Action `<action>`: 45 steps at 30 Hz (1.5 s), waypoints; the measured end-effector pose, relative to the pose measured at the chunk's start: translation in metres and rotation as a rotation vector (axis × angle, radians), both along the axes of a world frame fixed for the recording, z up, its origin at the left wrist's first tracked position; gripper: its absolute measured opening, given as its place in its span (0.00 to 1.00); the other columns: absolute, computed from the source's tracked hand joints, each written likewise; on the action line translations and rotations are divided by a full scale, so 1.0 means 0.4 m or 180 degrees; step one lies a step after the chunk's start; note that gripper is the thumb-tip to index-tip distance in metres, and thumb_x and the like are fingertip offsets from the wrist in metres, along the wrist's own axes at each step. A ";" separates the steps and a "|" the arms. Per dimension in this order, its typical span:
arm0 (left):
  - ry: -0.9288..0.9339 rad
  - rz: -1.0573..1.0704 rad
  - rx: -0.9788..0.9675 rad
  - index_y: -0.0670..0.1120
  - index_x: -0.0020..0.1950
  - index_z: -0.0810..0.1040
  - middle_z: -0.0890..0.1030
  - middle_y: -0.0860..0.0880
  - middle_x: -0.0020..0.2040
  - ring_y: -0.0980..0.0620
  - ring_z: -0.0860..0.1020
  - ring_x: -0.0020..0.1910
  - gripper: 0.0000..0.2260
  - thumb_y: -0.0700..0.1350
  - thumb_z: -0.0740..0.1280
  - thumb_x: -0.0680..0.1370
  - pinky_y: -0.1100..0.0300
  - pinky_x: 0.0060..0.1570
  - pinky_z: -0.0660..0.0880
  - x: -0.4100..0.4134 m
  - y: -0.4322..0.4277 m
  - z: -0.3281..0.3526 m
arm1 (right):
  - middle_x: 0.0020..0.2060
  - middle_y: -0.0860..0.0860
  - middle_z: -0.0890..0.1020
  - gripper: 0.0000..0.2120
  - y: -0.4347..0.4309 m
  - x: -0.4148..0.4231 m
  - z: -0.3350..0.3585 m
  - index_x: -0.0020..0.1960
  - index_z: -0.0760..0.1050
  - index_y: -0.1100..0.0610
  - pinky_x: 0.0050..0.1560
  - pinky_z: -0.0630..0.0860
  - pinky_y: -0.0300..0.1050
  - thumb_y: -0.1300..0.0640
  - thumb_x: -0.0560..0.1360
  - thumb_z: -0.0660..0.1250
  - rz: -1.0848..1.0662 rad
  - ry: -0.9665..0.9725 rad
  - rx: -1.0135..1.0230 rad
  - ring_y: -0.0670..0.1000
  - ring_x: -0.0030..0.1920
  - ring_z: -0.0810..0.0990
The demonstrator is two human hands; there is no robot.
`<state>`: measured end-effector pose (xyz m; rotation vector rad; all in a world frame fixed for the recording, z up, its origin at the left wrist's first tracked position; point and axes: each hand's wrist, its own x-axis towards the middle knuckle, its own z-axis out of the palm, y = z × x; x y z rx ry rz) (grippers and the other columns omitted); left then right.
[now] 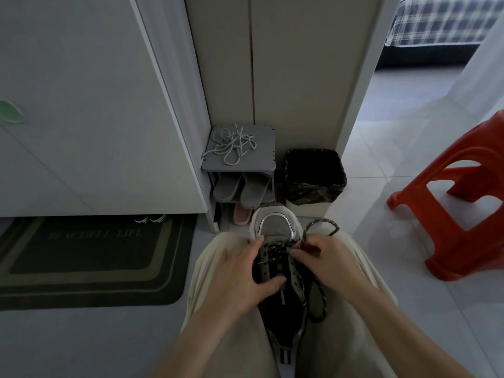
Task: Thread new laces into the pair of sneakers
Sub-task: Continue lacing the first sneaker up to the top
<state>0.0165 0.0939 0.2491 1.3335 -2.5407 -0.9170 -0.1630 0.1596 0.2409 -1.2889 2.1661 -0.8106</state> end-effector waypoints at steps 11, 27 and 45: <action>0.0155 -0.0007 0.0130 0.55 0.77 0.45 0.71 0.56 0.67 0.52 0.65 0.69 0.39 0.48 0.65 0.74 0.52 0.72 0.61 -0.004 0.016 -0.001 | 0.34 0.45 0.80 0.08 -0.012 -0.007 -0.015 0.42 0.75 0.51 0.37 0.73 0.39 0.47 0.75 0.65 -0.0087 0.0098 -0.0115 0.44 0.37 0.78; 0.1201 0.0330 0.0761 0.55 0.71 0.63 0.70 0.62 0.64 0.67 0.67 0.65 0.31 0.39 0.68 0.71 0.81 0.48 0.67 -0.009 -0.028 0.025 | 0.37 0.42 0.82 0.09 -0.037 -0.010 0.037 0.46 0.68 0.56 0.35 0.70 0.36 0.53 0.81 0.55 -0.0237 -0.0068 -0.0533 0.40 0.38 0.79; 0.0963 0.0126 0.0197 0.52 0.69 0.67 0.72 0.64 0.52 0.77 0.69 0.51 0.25 0.41 0.67 0.72 0.82 0.44 0.66 0.000 -0.016 0.019 | 0.35 0.48 0.82 0.11 -0.027 0.012 0.001 0.44 0.65 0.57 0.38 0.77 0.42 0.53 0.82 0.51 -0.0853 -0.0570 -0.0684 0.47 0.38 0.82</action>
